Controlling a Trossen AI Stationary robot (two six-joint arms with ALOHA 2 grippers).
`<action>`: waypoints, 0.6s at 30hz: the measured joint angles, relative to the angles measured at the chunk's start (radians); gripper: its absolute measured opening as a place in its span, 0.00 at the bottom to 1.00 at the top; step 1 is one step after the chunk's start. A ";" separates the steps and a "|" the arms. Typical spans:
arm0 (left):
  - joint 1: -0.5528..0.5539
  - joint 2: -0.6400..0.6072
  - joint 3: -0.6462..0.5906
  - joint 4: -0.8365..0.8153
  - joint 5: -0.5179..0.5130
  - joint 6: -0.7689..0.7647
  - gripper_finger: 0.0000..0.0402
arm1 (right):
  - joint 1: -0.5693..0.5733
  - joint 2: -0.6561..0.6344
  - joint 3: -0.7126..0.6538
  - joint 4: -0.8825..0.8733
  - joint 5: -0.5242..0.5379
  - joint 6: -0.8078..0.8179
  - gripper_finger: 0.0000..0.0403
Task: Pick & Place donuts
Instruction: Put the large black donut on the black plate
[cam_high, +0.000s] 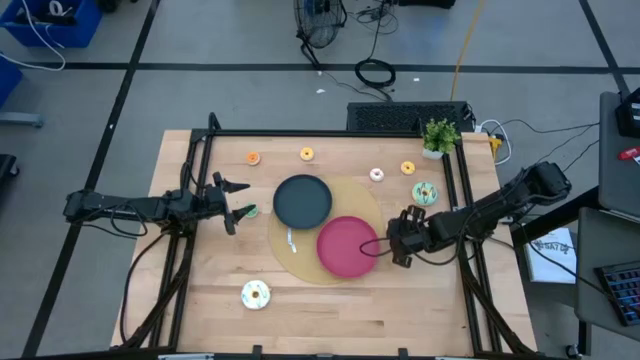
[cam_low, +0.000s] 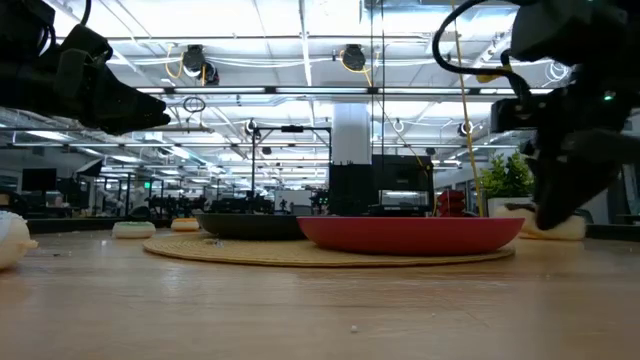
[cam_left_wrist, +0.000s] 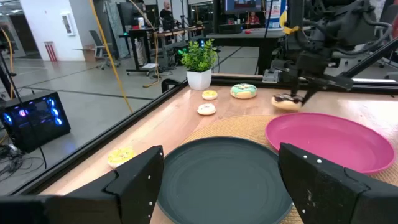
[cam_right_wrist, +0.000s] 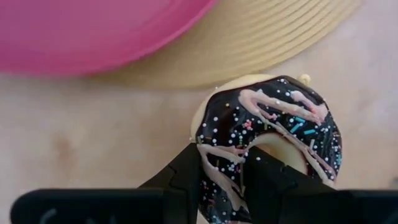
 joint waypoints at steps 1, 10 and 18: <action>0.000 0.000 0.000 0.000 0.000 0.000 0.77 | -0.010 0.000 0.000 0.013 0.030 -0.011 0.22; 0.000 0.000 0.000 0.000 0.000 0.000 0.77 | -0.087 0.000 0.000 0.286 0.270 -0.266 0.22; 0.000 0.000 0.000 0.000 0.000 0.000 0.77 | -0.168 0.000 0.000 0.686 0.302 -0.555 0.22</action>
